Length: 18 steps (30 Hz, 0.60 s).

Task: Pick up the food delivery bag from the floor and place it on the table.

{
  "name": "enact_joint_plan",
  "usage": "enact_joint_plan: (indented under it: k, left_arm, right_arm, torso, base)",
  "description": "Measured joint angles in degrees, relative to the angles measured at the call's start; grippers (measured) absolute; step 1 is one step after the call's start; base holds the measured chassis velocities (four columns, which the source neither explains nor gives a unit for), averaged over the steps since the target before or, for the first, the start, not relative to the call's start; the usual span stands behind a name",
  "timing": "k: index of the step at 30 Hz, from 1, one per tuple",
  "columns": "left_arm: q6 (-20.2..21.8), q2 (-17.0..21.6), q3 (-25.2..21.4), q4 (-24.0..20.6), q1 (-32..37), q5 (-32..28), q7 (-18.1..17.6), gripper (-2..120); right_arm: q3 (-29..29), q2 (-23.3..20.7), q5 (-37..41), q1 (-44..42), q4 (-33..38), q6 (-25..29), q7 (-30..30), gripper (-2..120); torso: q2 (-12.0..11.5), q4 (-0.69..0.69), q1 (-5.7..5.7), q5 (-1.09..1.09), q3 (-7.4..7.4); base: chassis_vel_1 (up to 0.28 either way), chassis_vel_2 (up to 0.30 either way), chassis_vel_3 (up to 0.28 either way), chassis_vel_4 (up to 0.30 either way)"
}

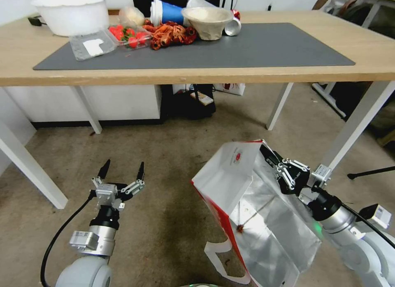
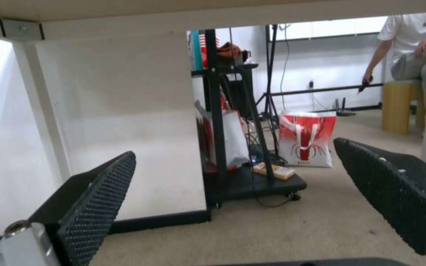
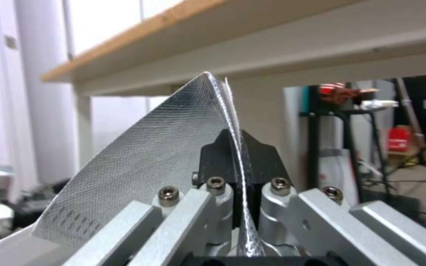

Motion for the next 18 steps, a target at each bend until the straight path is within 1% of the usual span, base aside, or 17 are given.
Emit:
enact_joint_plan:
  k: [5, 6, 10, 11, 14, 18]
  left_arm:
    - [-0.1, 0.1, -0.1, -0.4, 0.1, -0.1, -0.2, 100]
    - [-0.1, 0.1, -0.1, -0.4, 0.1, -0.1, -0.2, 100]
    - [-0.1, 0.1, 0.0, -0.6, 0.1, -0.3, -0.6, 100]
    - [-0.1, 0.1, 0.0, -0.6, 0.1, -0.3, -0.6, 100]
    - [-0.1, 0.1, 0.0, -0.6, 0.2, -0.9, -0.8, 100]
    - [-0.1, 0.3, 0.1, -0.4, 0.6, -1.1, -0.7, 100]
  right_arm:
    - [0.3, -1.3, 6.2, 0.1, 1.3, -1.4, -3.1, 0]
    - [0.3, -1.3, 6.2, 0.1, 1.3, -1.4, -3.1, 0]
    - [1.0, -2.5, 12.2, 0.7, 3.1, -4.4, -7.4, 0]
    - [1.0, -2.5, 12.2, 0.7, 3.1, -4.4, -7.4, 0]
    - [0.9, -2.6, 16.3, 1.5, 4.7, -7.1, -9.5, 0]
    - [1.1, -2.9, 19.1, 2.0, 6.0, -9.0, -10.9, 0]
  torso:
    - [0.0, 0.00, 0.00, 0.00, 0.00]
    - [0.0, 0.00, 0.00, 0.00, 0.00]
    - [0.0, 0.00, 0.00, 0.00, 0.00]
    - [0.0, 0.00, 0.00, 0.00, 0.00]
    - [0.0, 0.00, 0.00, 0.00, 0.00]
    - [0.0, 0.00, 0.00, -0.01, 0.00]
  base:
    - [0.000, 0.000, 0.000, 0.000]
    - [0.000, 0.000, 0.000, 0.000]
    - [0.000, 0.000, 0.000, 0.000]
    - [0.000, 0.000, 0.000, 0.000]
    - [0.000, 0.000, 0.000, 0.000]
    - [0.000, 0.000, 0.000, 0.000]
